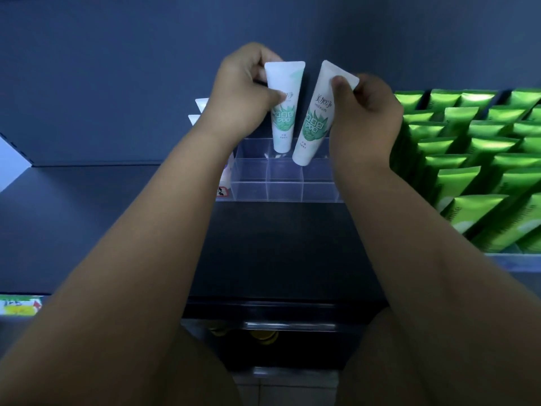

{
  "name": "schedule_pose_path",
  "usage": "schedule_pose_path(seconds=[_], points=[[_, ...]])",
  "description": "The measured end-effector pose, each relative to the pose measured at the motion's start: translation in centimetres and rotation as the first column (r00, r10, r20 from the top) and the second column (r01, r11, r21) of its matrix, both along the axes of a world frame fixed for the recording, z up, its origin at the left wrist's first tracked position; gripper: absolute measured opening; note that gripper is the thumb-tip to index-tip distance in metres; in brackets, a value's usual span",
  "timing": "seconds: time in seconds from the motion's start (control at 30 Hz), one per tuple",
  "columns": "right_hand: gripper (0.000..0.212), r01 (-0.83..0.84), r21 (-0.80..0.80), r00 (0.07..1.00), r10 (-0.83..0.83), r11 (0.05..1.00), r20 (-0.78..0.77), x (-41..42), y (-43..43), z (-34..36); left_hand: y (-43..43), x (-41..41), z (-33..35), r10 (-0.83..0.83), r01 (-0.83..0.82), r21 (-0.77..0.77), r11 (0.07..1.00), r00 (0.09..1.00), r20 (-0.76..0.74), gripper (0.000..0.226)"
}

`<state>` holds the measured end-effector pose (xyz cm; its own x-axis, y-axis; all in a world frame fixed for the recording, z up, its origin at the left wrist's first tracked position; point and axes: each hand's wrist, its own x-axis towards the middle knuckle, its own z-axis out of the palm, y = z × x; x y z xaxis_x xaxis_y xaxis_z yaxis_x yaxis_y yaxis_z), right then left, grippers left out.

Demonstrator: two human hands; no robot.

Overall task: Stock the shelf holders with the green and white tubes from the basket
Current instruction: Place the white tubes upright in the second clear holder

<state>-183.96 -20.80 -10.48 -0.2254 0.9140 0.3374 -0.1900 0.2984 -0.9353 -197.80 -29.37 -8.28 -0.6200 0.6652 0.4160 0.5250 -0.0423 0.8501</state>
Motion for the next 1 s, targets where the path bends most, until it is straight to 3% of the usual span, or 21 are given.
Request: schedule_pose_path(seconds=[0.4, 0.63, 1.0], points=[[0.028, 0.058, -0.034, 0.998, -0.059, 0.998, -0.034, 0.3, 1.0, 0.0, 1.5, 0.8, -1.6, -0.007, 0.005, 0.025, 1.0, 0.994, 0.109, 0.027], [0.012, 0.086, -0.02, 0.995, -0.087, 0.996, -0.054, 0.4, 1.4, -0.3, 2.4, 0.5, -2.0, 0.021, -0.026, 0.059, 0.998, 0.996, 0.089, 0.029], [0.015, 0.098, -0.026, 0.993, -0.1, 0.995, -0.057, 0.6, 1.8, -0.4, 3.9, 1.0, -2.5, -0.014, 0.004, 0.112, 0.994, 0.996, 0.09, 0.031]])
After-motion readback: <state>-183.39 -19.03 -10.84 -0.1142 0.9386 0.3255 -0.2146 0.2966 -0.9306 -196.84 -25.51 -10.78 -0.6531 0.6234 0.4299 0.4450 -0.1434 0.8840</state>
